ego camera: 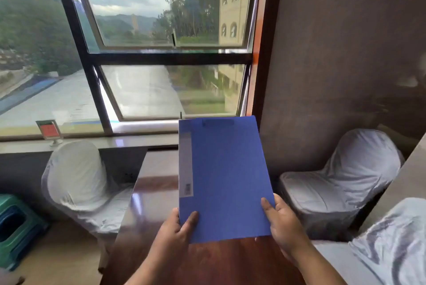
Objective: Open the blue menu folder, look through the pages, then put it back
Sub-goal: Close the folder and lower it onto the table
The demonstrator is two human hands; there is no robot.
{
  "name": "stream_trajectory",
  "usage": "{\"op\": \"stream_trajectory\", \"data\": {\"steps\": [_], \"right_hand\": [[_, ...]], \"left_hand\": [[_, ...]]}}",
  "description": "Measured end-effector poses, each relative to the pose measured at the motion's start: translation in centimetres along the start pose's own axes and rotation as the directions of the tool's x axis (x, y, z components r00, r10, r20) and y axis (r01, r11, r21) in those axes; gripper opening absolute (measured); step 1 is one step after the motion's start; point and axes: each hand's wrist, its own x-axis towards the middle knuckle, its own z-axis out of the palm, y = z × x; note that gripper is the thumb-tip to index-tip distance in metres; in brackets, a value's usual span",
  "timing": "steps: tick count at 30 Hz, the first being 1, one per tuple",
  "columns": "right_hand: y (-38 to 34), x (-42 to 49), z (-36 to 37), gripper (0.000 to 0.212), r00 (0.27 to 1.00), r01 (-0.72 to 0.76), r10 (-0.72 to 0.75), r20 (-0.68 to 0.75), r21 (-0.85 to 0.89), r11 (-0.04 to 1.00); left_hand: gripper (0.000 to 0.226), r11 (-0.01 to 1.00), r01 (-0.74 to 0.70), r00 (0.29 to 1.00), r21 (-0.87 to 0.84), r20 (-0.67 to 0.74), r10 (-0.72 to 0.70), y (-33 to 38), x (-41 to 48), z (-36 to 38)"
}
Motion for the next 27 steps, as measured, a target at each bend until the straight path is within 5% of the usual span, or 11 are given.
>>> {"op": "stream_trajectory", "data": {"steps": [3,9,15,19,22,27], "right_hand": [[6.5,-3.3,-1.8,0.023,0.993,-0.116,0.117,-0.005,-0.179,0.977],[18.3,-10.4,-5.0,0.014,0.926,-0.349,0.375,-0.043,-0.475,0.808],[26.9,-15.7,-7.3,0.008,0.815,-0.486,0.571,-0.097,-0.652,0.582],[29.8,-17.9,-7.9,0.021,0.766,-0.481,0.624,-0.15,-0.779,0.402],[30.3,-18.6,-8.1,0.034,0.745,-0.394,0.635,-0.203,-0.902,0.174],[29.8,-19.5,-7.2,0.035,0.868,-0.162,0.488,-0.093,-0.981,0.102]], "left_hand": [[0.065,0.963,0.113,0.992,0.243,0.028,-0.124,-7.3,-3.2,0.9],[0.031,0.777,0.258,0.932,0.574,0.066,-0.358,-19.6,-10.8,4.1],[0.044,0.521,0.272,0.81,0.809,0.1,-0.578,-26.9,-15.3,6.6],[0.043,0.404,0.192,0.76,0.894,0.125,-0.638,-28.7,-16.6,7.5],[0.049,0.301,0.098,0.754,0.949,0.127,-0.644,-29.0,-17.2,7.5],[0.05,0.307,0.042,0.762,0.951,0.168,-0.625,-28.9,-17.1,8.3]]}}
